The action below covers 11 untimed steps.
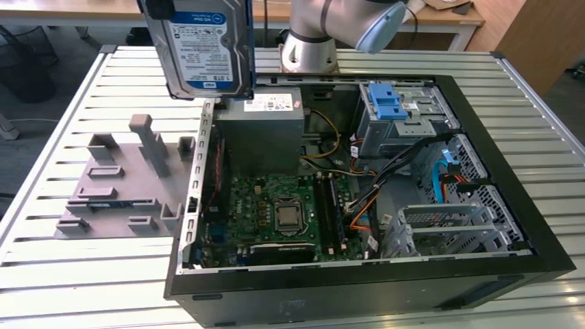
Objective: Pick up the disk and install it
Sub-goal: 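Pick up the disk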
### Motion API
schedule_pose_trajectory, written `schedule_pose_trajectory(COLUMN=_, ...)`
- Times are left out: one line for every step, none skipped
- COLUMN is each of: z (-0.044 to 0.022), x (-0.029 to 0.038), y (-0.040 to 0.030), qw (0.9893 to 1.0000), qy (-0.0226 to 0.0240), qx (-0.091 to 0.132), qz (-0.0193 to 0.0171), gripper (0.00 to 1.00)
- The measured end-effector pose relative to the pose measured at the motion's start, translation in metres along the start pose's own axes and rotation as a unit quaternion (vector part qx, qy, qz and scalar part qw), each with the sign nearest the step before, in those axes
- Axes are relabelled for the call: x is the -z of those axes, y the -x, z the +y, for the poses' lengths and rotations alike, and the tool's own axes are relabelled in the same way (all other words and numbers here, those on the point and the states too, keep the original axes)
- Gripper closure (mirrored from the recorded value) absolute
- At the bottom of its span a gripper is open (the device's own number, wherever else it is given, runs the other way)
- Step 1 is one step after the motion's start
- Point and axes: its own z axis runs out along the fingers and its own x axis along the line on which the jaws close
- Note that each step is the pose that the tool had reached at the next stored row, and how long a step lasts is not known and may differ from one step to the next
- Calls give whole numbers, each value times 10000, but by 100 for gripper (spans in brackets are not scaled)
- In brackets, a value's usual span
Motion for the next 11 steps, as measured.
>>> schedule_pose_trajectory(z=-6, x=0, y=0, qw=10000, qy=0, qx=0, qz=0, gripper=64)
schedule_pose_trajectory(z=-12, x=0, y=0, qw=10000, qy=0, qx=0, qz=0, gripper=64)
schedule_pose_trajectory(z=-19, x=0, y=0, qw=10000, qy=0, qx=0, qz=0, gripper=64)
schedule_pose_trajectory(z=-26, x=-1, y=1, qw=10000, qy=0, qx=0, qz=0, gripper=64)
schedule_pose_trajectory(z=-33, x=-1, y=1, qw=10000, qy=0, qx=0, qz=0, gripper=64)
schedule_pose_trajectory(z=-41, x=-1, y=1, qw=10000, qy=0, qx=0, qz=0, gripper=64)
schedule_pose_trajectory(z=-49, x=-1, y=1, qw=10000, qy=0, qx=0, qz=0, gripper=64)
schedule_pose_trajectory(z=-58, x=-1, y=1, qw=10000, qy=0, qx=0, qz=0, gripper=64)
schedule_pose_trajectory(z=-67, x=-1, y=1, qw=10000, qy=0, qx=0, qz=0, gripper=64)
schedule_pose_trajectory(z=-78, x=-1, y=1, qw=10000, qy=0, qx=0, qz=0, gripper=64)
schedule_pose_trajectory(z=-89, x=-1, y=1, qw=10000, qy=0, qx=0, qz=0, gripper=64)
